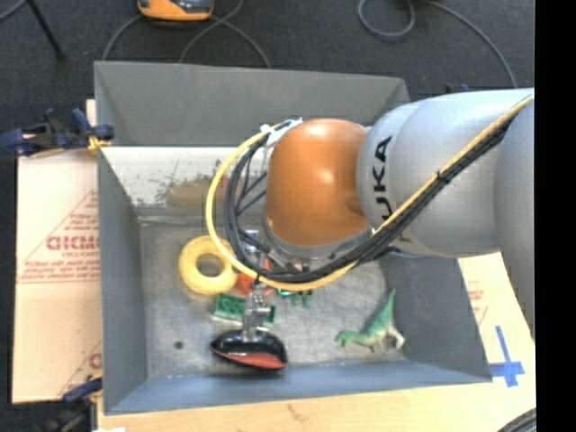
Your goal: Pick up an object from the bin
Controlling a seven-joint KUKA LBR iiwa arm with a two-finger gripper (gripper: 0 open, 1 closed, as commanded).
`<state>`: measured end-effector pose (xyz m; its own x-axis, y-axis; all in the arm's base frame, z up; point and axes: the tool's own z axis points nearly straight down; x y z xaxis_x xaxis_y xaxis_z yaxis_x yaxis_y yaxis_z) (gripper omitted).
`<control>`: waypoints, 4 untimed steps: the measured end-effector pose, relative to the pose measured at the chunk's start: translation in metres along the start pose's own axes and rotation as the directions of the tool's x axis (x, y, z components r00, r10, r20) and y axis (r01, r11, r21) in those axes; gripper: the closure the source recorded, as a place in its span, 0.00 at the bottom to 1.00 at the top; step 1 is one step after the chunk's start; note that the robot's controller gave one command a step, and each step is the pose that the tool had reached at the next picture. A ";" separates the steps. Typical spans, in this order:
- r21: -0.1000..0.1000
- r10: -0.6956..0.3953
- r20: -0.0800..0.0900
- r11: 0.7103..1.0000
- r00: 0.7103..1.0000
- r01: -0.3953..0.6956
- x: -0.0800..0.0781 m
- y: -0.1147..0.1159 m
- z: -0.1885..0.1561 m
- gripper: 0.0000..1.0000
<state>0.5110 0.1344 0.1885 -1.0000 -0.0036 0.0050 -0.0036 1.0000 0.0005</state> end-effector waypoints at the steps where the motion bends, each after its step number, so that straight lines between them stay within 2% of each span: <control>1: -0.001 0.004 0.007 1.000 1.000 -0.004 -0.002 -0.001 -0.004 0.00; 3: -0.001 0.005 0.007 1.000 1.000 -0.005 -0.002 -0.001 -0.004 0.00; 4: -0.004 0.114 0.013 0.994 0.993 -0.114 -0.022 -0.006 0.024 0.00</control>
Offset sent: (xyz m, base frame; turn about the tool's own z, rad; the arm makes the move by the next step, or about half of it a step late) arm 0.1004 0.0255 -0.0792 0.0715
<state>0.5329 0.1283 0.1641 -0.9939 0.1100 -0.0077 0.1100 0.9939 0.0039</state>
